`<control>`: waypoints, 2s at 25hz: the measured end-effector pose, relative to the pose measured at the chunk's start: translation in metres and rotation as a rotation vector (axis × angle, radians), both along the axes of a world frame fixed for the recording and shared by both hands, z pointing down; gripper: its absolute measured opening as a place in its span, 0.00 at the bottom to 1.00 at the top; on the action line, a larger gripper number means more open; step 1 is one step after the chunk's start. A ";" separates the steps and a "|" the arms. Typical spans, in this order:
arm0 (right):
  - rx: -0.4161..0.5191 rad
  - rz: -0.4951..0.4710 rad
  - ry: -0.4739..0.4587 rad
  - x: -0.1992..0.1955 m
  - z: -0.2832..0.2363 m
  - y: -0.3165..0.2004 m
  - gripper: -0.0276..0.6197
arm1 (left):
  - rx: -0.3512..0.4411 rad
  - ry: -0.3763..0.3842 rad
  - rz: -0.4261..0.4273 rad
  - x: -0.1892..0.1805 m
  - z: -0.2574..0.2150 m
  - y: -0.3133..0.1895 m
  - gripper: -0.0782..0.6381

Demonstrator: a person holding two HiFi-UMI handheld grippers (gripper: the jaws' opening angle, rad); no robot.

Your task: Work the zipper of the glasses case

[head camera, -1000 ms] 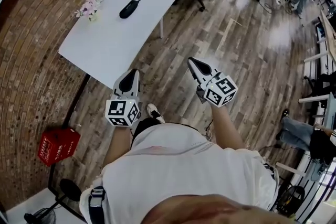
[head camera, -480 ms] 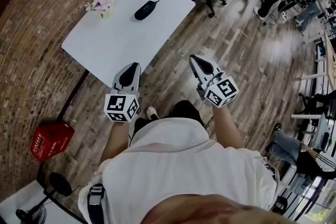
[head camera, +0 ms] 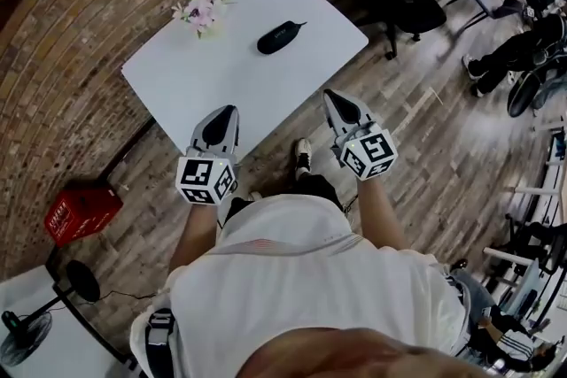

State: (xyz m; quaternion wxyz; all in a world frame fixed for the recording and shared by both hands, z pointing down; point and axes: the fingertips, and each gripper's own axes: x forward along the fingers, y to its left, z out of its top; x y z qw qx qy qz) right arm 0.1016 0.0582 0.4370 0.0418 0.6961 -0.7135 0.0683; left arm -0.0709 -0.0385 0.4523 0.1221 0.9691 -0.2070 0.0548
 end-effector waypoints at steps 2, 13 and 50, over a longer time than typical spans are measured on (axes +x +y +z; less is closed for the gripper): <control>-0.006 -0.032 0.018 0.022 -0.001 -0.021 0.12 | -0.002 -0.001 -0.031 0.022 -0.003 -0.015 0.15; -0.106 -0.192 0.048 0.150 0.020 -0.106 0.14 | -0.003 -0.055 -0.190 0.128 -0.010 -0.072 0.15; -0.538 -0.677 0.693 0.164 0.174 -0.228 0.43 | -0.160 -0.084 -0.426 0.121 0.038 -0.120 0.15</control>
